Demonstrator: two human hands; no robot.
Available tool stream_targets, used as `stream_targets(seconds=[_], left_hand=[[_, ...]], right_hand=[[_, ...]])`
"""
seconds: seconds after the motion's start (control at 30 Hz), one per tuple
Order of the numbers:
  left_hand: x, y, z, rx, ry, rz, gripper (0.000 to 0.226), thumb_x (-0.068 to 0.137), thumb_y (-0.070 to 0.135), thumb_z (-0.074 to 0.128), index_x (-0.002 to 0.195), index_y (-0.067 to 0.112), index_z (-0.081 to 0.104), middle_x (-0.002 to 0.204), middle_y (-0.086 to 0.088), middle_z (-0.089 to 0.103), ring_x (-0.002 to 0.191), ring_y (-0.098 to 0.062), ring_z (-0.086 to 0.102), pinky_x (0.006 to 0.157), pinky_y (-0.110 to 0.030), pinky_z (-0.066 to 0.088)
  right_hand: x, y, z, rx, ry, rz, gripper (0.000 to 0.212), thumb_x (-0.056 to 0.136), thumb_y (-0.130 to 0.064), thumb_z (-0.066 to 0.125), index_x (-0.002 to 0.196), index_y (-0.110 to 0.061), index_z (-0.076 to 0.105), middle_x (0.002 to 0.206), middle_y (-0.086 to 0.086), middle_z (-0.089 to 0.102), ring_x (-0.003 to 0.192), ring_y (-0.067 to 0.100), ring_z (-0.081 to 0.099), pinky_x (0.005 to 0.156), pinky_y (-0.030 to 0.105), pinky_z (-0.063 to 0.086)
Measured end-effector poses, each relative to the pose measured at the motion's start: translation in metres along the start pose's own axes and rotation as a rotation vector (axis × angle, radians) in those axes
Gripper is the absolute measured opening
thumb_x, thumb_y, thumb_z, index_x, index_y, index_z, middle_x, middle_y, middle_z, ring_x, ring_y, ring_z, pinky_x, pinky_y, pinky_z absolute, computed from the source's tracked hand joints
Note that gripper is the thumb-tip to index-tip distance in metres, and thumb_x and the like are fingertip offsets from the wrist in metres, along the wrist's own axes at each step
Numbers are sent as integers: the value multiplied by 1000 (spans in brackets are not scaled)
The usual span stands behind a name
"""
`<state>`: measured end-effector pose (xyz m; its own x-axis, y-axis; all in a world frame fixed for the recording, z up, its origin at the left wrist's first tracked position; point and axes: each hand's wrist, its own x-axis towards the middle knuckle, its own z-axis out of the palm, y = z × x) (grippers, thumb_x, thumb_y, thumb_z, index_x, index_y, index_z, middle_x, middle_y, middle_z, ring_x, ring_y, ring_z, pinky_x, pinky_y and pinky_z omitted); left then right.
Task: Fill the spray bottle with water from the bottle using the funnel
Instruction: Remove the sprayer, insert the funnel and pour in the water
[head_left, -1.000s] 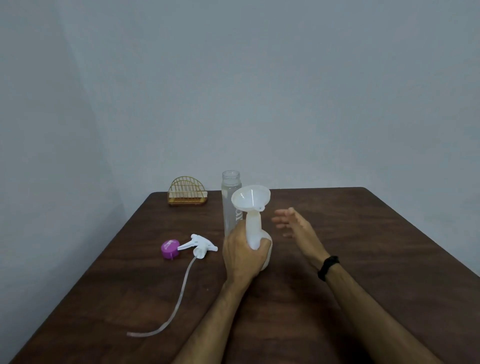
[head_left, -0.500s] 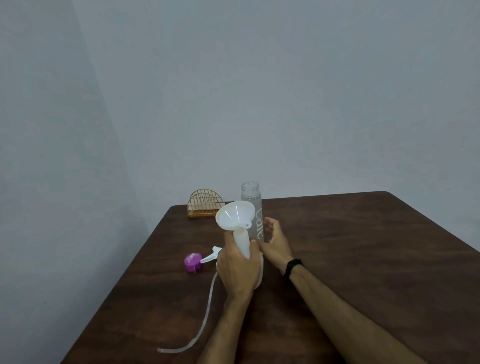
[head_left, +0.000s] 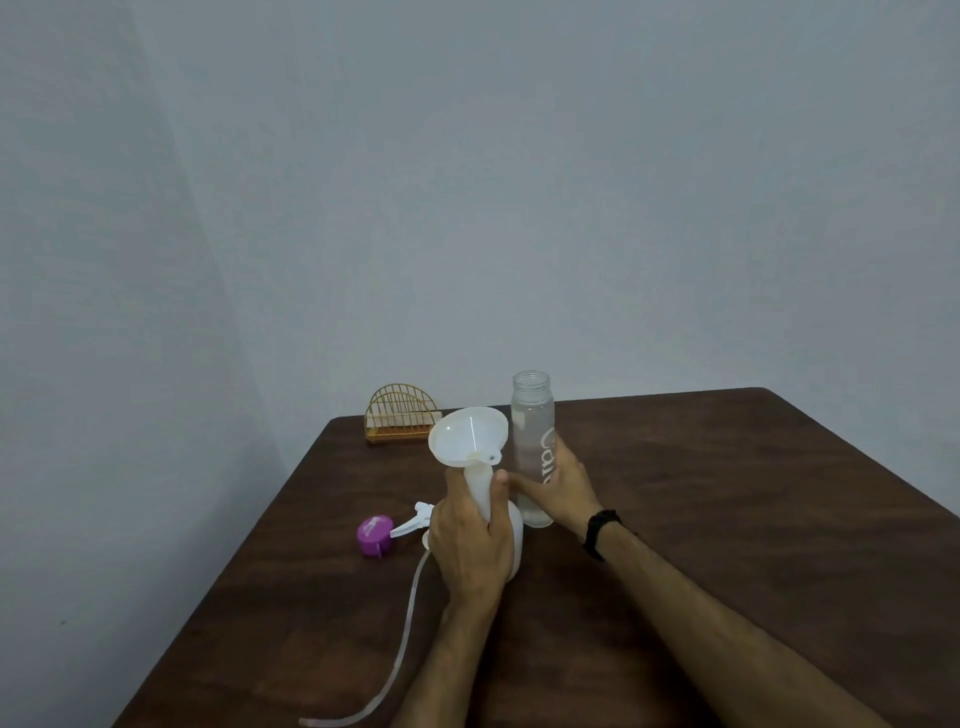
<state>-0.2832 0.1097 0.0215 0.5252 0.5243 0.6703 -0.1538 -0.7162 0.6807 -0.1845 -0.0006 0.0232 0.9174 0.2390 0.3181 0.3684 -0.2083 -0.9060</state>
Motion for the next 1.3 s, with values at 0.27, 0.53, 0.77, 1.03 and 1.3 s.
stream_targets(seconds=[0.27,0.53,0.77,1.03,1.3], left_hand=[[-14,28,31,-81,-54,86,40,97,58,36,127,32,41,103,-1,73,86,-25,68,71,-31,47],[-28,54,57,-176,-154,50,49,94,65,30,130,34,40,95,7,70,82,-16,66,71,-31,48],[-25,73,57,-394,-246,-8,48,90,66,45,130,39,44,104,42,50,94,20,52,75,2,35],[-16,83,68,-571,-209,-80,5,99,36,56,102,32,58,91,22,66,86,-2,65,69,-12,46],[-24,88,89,-562,-231,-23,19,100,36,53,103,19,61,91,9,67,86,-8,64,71,-16,47]], right_hand=[[-26,13,-66,-98,145,45,63,67,-32,89,117,-34,52,100,-18,66,91,-9,63,68,8,49],[-47,14,-127,-215,206,98,62,61,-30,91,112,-24,57,100,-10,71,91,3,68,71,12,49],[-57,14,-154,-236,218,116,63,59,-37,91,111,-25,57,100,-10,72,92,6,68,79,24,55],[-54,-4,-158,-215,254,74,69,62,-45,90,119,-25,57,106,-10,70,97,6,66,72,17,49],[-51,-20,-162,-240,304,-14,63,64,-40,90,117,-27,58,103,-14,69,96,5,65,70,13,47]])
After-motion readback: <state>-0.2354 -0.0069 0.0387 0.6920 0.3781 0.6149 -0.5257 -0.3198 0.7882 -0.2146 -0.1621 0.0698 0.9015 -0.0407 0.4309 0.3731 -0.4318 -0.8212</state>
